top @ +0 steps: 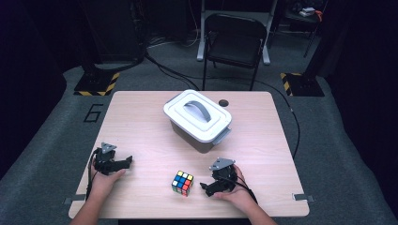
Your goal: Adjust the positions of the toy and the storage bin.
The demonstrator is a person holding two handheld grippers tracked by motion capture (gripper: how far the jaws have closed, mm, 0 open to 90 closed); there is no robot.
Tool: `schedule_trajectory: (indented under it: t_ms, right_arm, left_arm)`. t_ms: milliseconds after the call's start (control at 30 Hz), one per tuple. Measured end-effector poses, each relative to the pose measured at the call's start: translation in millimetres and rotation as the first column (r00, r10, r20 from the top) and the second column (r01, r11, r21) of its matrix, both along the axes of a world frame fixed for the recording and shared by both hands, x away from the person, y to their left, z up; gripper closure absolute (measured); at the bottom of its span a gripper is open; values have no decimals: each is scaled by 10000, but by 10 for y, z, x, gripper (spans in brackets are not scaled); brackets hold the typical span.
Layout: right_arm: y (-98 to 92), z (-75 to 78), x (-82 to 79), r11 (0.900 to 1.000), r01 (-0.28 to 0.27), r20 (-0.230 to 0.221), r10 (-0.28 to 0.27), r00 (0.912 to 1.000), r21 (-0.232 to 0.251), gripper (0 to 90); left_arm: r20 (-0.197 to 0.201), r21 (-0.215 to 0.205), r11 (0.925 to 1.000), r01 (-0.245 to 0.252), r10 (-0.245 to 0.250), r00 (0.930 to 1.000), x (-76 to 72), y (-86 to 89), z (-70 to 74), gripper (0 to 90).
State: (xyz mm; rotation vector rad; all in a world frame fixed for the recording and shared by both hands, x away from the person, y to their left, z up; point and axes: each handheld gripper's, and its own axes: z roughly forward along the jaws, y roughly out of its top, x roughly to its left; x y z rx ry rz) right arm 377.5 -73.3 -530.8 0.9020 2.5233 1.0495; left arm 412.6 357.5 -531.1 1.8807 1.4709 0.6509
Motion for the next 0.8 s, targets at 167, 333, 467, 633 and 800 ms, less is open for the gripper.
schedule_trajectory:
  t_ms: [167, 333, 467, 633, 800]
  right_arm:
    - [-6, 2, 0, 10000, -46, -41, 46, 10000, -7, 0]
    - [-6, 2, 0, 10000, -40, -40, 40, 10000, -8, 0]
    - [-5, 3, -1, 10000, -22, -60, 22, 10000, -1, 0]
    - [-6, 2, 0, 10000, -18, -46, 18, 10000, 4, 2]
    - [-15, 4, 3, 10000, -3, 22, 3, 10000, 29, 15]
  left_arm:
    - [36, 28, 10000, 95, -95, 9999, -10, -19, 0, 148]
    - [-36, 43, 9999, 127, -127, 9999, -14, -27, 5, 146]
    - [-49, 18, 9999, 114, -114, 9999, -14, -27, 4, 144]
    - [-64, 16, 9999, 117, -117, 9999, -15, -27, 5, 144]
    - [-34, -14, 10000, 61, -61, 10000, -14, -33, 2, 144]
